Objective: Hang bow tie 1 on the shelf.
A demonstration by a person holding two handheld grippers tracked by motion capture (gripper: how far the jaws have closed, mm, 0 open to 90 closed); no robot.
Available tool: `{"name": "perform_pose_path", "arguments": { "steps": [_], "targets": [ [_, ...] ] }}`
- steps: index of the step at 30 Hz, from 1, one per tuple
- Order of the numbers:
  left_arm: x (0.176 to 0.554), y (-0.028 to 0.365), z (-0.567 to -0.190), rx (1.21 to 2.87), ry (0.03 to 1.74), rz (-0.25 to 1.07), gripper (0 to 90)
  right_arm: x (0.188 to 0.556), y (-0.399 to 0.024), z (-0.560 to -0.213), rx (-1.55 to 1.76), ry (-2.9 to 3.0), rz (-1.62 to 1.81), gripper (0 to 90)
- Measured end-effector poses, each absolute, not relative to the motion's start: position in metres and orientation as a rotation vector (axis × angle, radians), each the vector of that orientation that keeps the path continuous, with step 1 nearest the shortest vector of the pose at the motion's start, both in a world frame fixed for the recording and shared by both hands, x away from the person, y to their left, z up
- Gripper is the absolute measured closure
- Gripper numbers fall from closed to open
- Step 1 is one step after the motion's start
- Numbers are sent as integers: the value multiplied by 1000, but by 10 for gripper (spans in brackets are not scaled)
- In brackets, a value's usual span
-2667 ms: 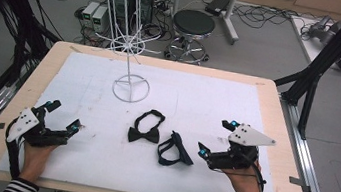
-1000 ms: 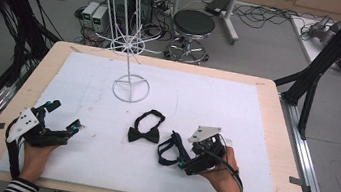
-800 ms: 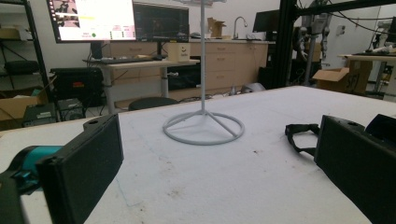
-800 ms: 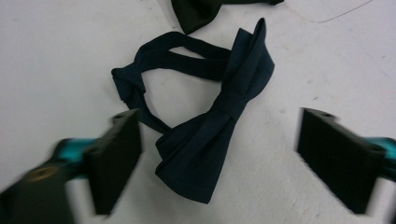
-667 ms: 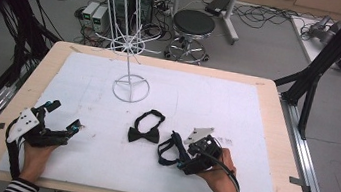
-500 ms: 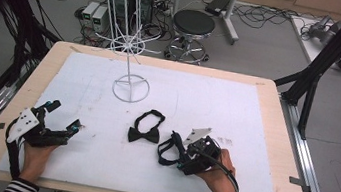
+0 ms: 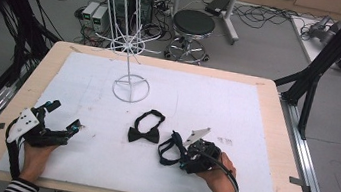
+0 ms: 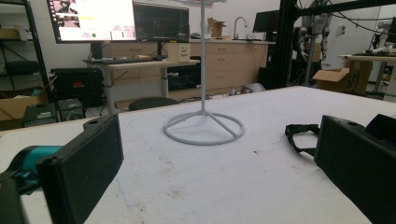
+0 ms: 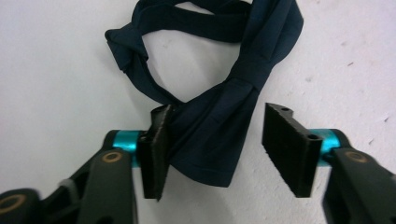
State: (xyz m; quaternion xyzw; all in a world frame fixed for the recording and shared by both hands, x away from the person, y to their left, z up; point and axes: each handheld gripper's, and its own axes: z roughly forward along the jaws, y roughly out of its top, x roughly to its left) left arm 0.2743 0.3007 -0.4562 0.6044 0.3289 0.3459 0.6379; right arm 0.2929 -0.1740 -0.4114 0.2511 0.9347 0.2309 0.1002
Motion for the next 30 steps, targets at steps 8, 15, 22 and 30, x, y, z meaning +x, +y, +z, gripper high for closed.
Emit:
{"name": "perform_pose_path", "arguments": {
  "steps": [8,15,22,30],
  "targets": [
    [274,301,-456,1376,753,789,17,295,-178,-413,766,2767,669,696],
    [274,300,-456,1376,753,790,17,295,-181,-412,753,2744,664,826],
    [274,300,-456,1381,751,793,17,295,-183,-412,765,2738,672,836],
    [274,301,-456,1381,753,794,18,295,-184,-411,760,2731,680,838]
  ]
}}
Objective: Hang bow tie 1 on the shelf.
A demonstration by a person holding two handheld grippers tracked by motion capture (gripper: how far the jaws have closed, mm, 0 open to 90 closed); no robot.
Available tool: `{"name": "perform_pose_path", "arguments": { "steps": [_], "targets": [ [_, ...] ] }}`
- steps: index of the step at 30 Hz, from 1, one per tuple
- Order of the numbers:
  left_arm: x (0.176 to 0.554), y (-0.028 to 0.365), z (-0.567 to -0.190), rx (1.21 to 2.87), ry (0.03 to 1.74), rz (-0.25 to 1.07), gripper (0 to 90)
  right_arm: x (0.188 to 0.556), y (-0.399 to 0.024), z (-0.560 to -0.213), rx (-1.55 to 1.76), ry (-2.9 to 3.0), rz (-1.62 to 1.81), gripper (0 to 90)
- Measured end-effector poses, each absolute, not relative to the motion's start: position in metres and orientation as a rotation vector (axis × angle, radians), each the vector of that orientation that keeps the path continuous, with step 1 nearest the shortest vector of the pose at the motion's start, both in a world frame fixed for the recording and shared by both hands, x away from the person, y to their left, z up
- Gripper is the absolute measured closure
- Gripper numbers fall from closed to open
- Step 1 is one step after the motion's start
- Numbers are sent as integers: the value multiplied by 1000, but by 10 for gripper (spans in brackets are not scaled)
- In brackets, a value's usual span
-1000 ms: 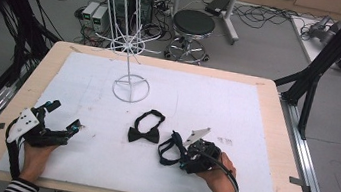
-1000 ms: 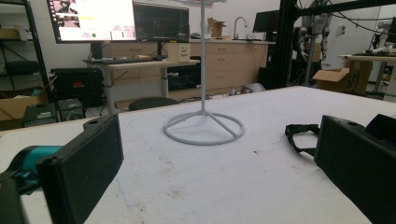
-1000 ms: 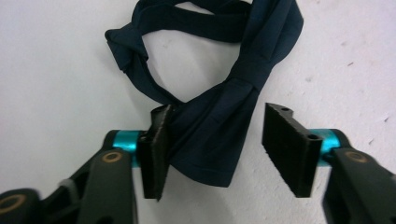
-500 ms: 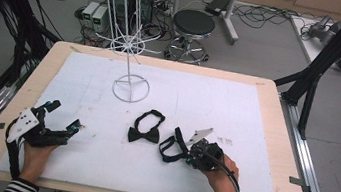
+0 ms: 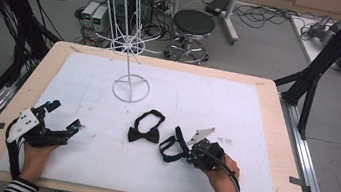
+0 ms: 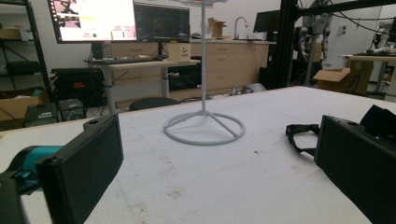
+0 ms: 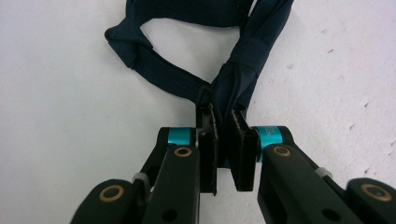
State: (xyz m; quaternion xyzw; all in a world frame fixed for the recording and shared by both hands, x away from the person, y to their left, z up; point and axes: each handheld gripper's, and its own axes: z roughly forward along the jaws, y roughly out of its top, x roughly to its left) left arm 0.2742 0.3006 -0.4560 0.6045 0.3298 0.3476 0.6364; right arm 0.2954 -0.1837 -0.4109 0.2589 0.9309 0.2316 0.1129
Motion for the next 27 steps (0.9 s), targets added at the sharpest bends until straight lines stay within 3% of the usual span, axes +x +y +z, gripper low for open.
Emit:
{"name": "perform_pose_path", "arguments": {
  "steps": [27],
  "targets": [
    [279,304,-452,1400,760,728,17,292,-189,-393,620,2582,1009,844]
  ]
}}
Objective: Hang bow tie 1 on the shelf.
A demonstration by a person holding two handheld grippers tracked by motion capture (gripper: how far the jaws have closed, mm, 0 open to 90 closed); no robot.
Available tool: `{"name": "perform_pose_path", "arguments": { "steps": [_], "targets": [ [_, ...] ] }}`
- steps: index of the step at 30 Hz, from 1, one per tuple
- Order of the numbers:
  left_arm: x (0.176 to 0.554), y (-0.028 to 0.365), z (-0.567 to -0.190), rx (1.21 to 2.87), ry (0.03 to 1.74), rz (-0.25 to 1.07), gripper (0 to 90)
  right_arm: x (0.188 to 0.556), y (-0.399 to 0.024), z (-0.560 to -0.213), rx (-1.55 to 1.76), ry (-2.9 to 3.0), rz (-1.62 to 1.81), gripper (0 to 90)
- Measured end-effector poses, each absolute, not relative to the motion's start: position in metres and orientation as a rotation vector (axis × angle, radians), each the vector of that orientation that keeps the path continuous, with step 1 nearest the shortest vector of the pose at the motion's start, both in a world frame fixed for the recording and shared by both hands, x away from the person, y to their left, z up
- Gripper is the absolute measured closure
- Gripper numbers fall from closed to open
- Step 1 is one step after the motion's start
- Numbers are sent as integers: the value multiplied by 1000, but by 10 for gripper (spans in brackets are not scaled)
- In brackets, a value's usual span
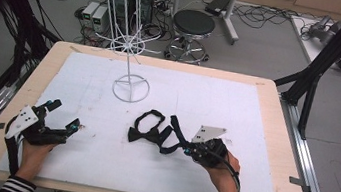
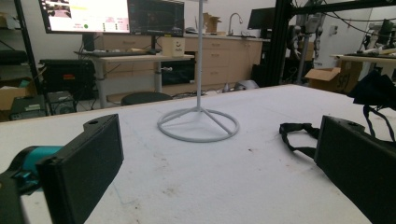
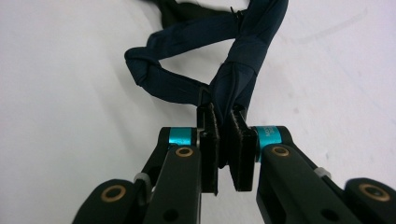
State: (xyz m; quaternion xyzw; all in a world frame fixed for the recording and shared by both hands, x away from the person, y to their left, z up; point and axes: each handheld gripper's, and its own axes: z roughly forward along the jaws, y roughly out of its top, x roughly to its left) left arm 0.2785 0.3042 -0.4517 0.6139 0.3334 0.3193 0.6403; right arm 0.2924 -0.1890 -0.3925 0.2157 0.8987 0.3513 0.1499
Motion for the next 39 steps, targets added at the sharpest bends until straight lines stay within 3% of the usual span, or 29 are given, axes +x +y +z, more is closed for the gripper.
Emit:
{"name": "perform_pose_path", "arguments": {
  "steps": [39],
  "targets": [
    [317,255,-374,1587,513,464,18,301,-175,-367,353,2535,1453,844]
  ]
}}
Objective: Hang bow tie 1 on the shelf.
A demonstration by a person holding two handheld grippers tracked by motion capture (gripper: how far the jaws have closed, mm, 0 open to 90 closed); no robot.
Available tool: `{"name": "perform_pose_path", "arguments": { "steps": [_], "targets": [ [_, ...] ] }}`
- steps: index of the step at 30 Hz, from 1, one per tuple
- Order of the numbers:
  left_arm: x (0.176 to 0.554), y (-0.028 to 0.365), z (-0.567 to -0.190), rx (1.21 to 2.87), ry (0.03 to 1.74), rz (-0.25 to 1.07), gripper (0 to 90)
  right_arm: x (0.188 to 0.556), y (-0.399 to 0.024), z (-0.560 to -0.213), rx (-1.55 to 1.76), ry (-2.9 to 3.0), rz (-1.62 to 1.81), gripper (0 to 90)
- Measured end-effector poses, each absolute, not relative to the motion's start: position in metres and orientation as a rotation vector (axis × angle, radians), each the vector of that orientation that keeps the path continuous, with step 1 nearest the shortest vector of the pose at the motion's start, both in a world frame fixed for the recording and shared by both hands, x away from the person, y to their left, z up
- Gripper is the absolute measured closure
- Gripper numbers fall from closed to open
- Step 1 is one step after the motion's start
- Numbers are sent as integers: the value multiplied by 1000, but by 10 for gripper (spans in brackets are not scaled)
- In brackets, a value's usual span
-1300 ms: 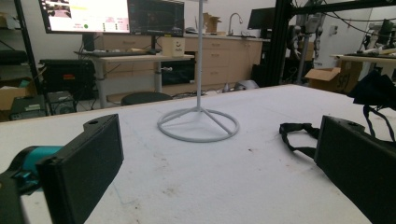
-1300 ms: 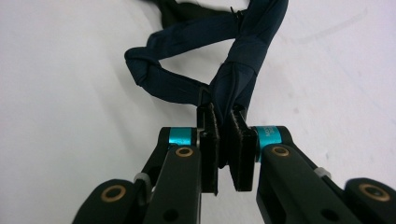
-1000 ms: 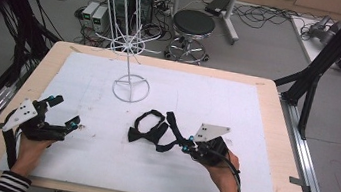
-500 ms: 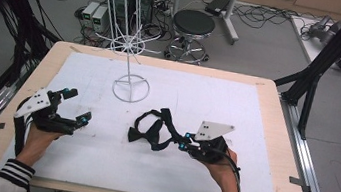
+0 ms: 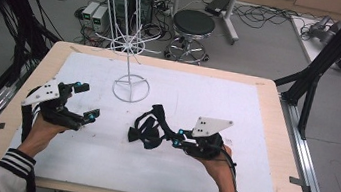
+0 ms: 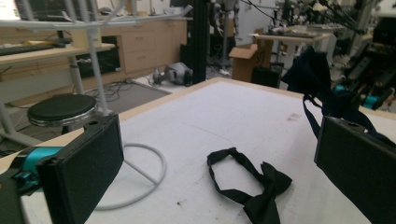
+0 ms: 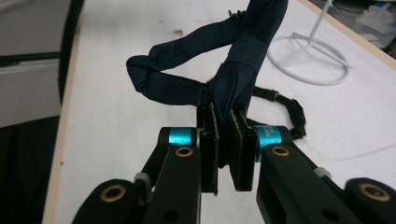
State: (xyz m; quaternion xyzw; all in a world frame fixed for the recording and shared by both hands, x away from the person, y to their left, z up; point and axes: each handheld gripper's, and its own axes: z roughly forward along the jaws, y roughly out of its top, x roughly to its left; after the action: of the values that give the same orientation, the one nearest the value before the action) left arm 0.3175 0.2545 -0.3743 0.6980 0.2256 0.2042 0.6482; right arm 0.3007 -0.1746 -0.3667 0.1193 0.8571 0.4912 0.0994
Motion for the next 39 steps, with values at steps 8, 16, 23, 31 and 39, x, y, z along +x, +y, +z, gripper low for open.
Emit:
{"name": "perform_pose_path", "arguments": {
  "steps": [8,16,23,31,39],
  "targets": [
    [321,241,-366,1654,459,411,17,302,-166,-366,260,2557,1534,843],
    [326,223,-353,1705,403,343,18,301,-162,-366,202,2567,1599,844],
    [326,207,-343,1729,329,276,18,301,-157,-366,146,2567,1623,844],
    [325,189,-334,1764,246,175,17,300,-153,-366,77,2555,1637,844],
    [322,168,-330,1794,190,134,18,297,-152,-365,-2,2532,1646,846]
  ]
}}
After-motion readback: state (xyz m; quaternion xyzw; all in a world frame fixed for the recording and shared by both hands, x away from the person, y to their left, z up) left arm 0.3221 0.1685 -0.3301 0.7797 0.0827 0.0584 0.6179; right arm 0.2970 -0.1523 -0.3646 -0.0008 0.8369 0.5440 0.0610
